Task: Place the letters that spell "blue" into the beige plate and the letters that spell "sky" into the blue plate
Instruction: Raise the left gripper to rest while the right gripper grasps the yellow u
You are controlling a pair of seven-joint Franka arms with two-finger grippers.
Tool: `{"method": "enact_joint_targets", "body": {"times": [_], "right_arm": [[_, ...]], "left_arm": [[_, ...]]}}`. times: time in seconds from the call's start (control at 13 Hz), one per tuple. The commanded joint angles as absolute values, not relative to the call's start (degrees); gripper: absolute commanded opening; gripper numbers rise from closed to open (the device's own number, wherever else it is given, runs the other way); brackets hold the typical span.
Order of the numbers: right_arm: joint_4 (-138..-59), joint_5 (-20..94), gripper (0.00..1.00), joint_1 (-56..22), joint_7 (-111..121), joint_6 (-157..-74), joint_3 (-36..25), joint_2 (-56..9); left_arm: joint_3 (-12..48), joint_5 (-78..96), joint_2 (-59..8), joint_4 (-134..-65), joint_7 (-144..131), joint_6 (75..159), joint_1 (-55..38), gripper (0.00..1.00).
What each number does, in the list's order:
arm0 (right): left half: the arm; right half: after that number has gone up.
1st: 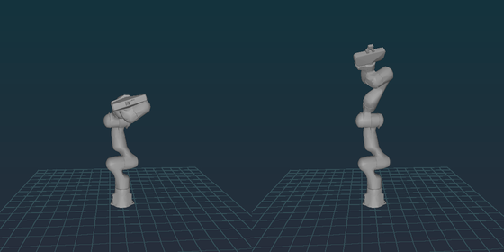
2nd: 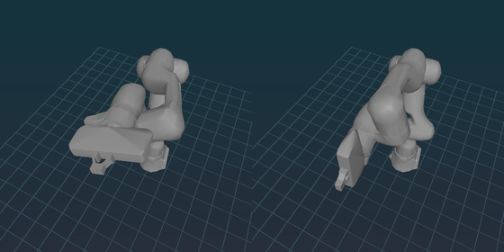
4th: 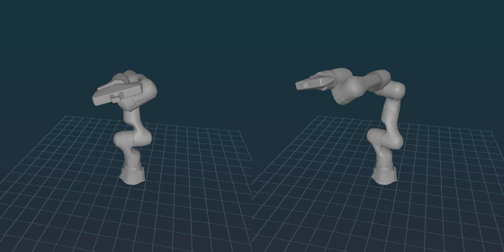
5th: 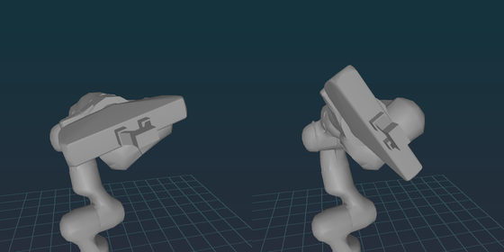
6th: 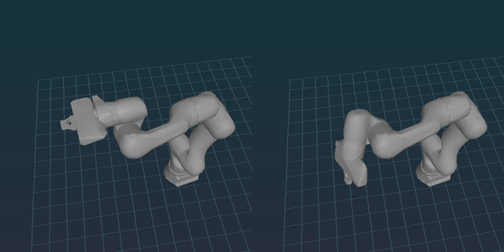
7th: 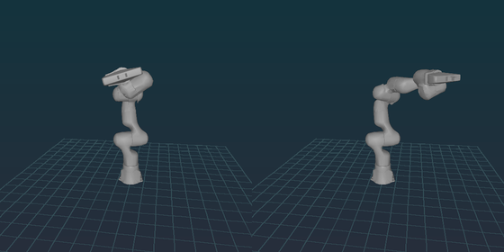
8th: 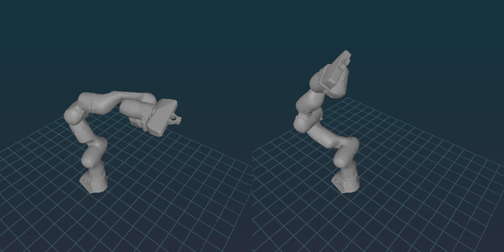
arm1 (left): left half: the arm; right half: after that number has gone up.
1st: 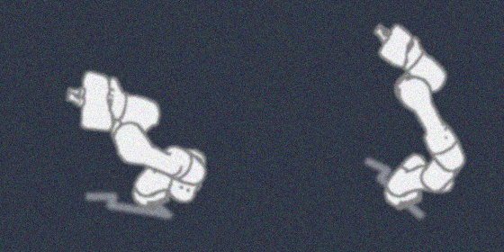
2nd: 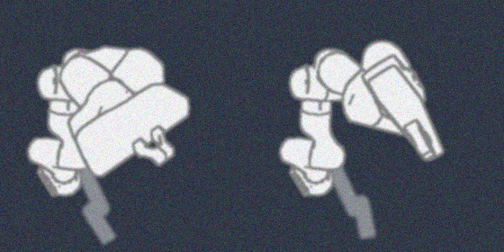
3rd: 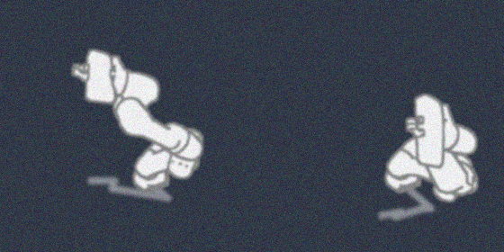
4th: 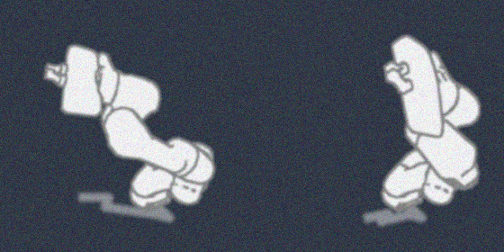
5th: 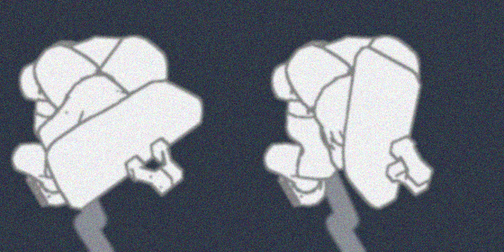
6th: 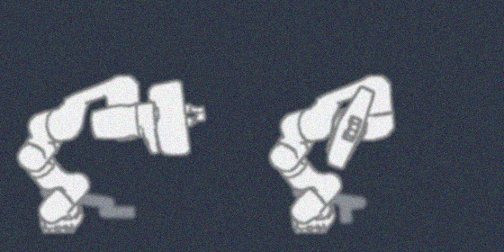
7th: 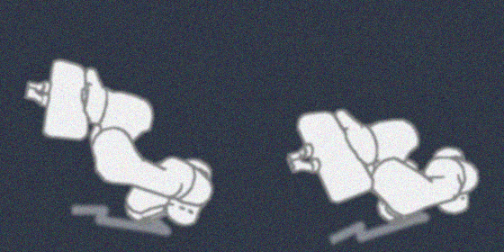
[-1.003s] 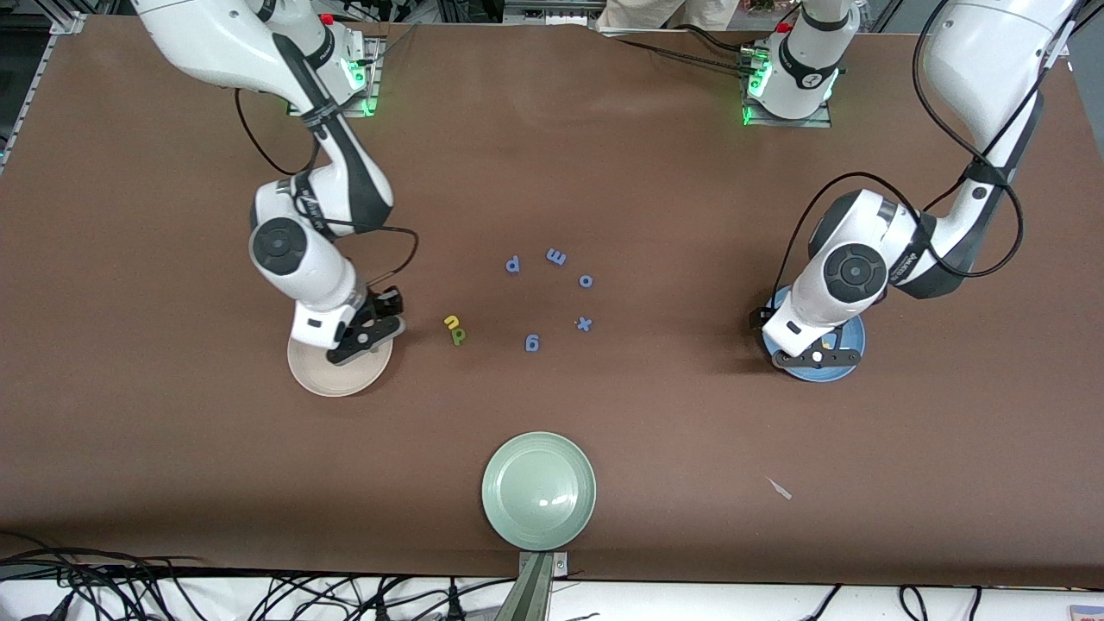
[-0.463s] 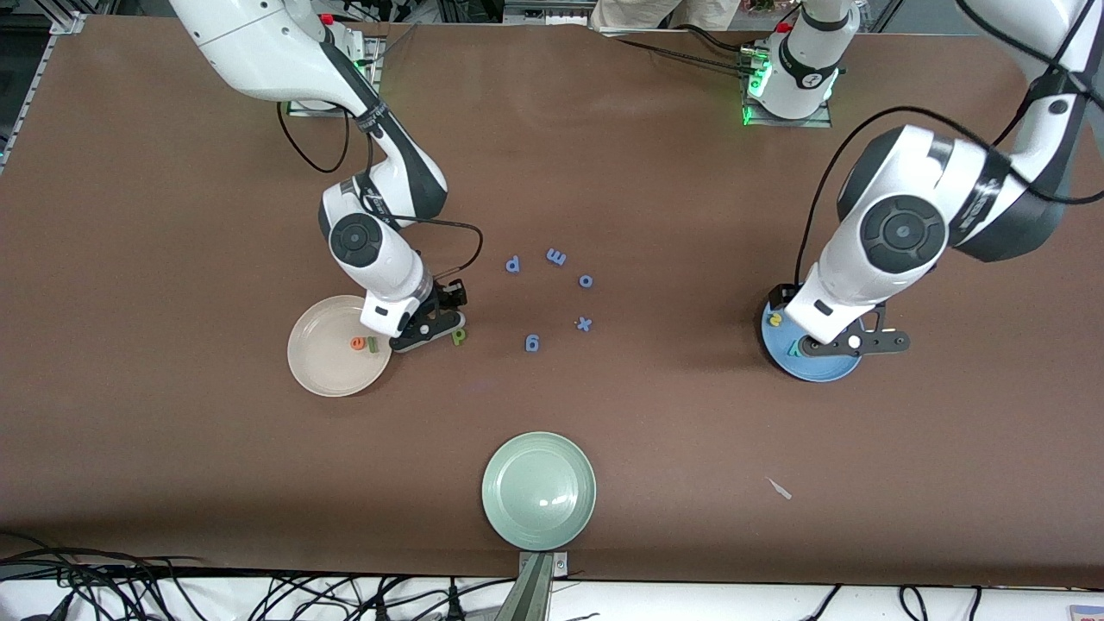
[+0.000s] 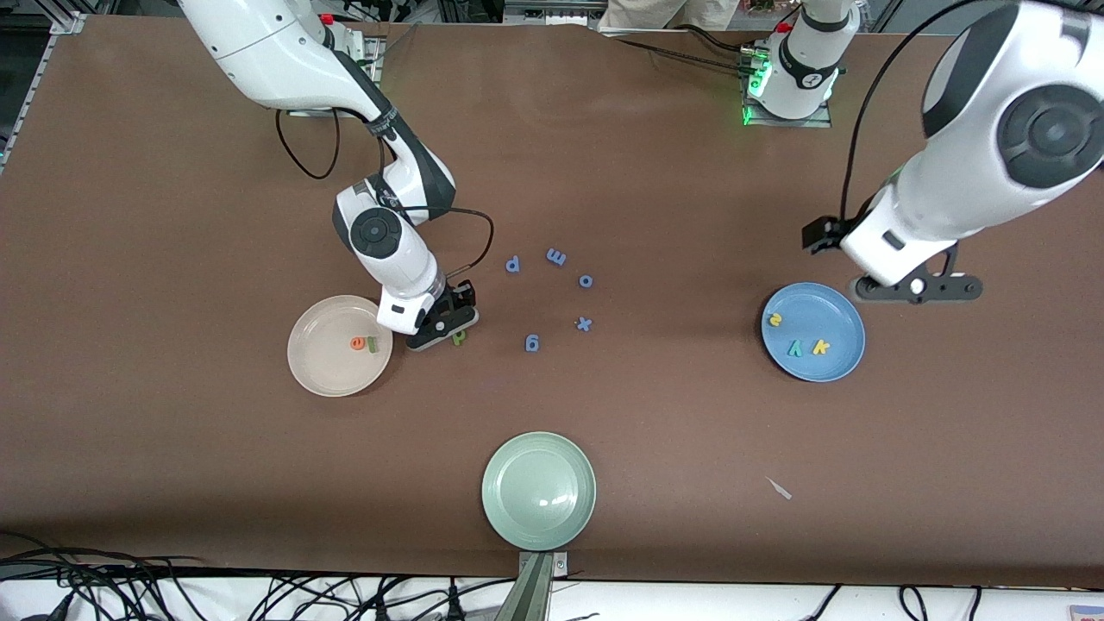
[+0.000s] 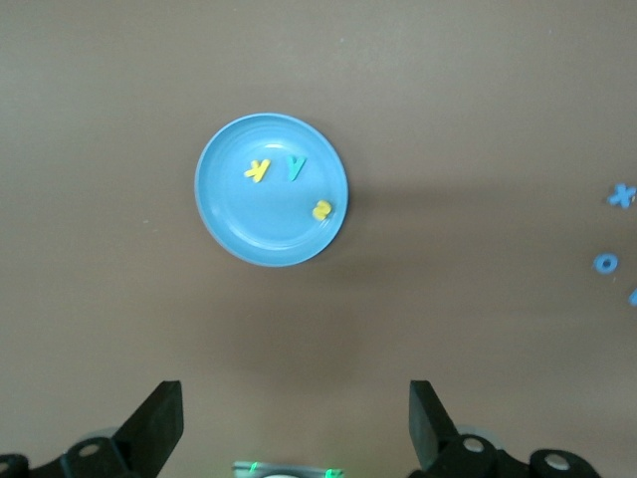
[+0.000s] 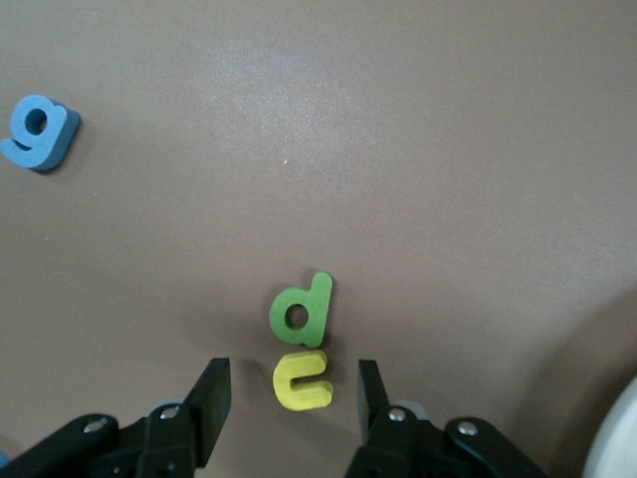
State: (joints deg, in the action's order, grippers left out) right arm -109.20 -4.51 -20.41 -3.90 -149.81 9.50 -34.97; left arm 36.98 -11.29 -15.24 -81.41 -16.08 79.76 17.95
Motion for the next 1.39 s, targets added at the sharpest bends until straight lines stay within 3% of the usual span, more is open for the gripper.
{"method": "enact_joint_targets", "body": {"times": [0.0, 0.15, 0.31, 0.46, 0.62, 0.77, 1.0, 1.31], "right_arm": [[-111.6, -5.5, 0.6, -20.3, -4.8, -153.8, 9.8, -35.4], [-112.2, -5.5, 0.58, -20.5, -4.7, -155.0, 9.8, -35.4], [-112.3, -5.6, 0.54, -20.6, -4.7, -155.0, 9.8, -35.4], [-112.5, -5.7, 0.43, -20.7, -4.7, -155.0, 9.8, -35.4], [-112.5, -5.7, 0.27, -20.7, -4.1, -155.0, 9.8, -35.4], [-112.3, -5.7, 0.16, -20.7, -3.8, -154.7, 9.8, -35.2], [-111.4, -5.6, 0.13, -20.6, -2.8, -153.1, 9.5, -33.8], [-106.6, -5.1, 0.14, -20.4, 5.7, -140.2, 5.4, -30.5]], "left_arm": [[29.4, -8.2, -9.1, -84.6, -4.9, 79.5, 16.1, 1.0], [23.1, 0.0, -6.5, -87.3, -4.0, 82.2, 14.2, 1.0], [20.5, 0.4, -0.5, -95.1, -2.9, 90.0, 11.6, 1.0], [19.4, 0.4, 4.6, -102.3, -3.7, 96.9, 10.4, 1.0], [10.5, 1.3, 3.8, -102.1, -3.4, 97.5, 3.8, 1.0], [9.6, 1.8, 3.1, -101.2, -3.1, 97.5, 3.4, 1.0], [9.4, 1.8, 2.0, -99.4, -3.1, 97.3, 3.7, 1.0], [9.2, 1.9, 0.7, -97.0, -3.0, 95.1, 5.2, 1.0]]}}
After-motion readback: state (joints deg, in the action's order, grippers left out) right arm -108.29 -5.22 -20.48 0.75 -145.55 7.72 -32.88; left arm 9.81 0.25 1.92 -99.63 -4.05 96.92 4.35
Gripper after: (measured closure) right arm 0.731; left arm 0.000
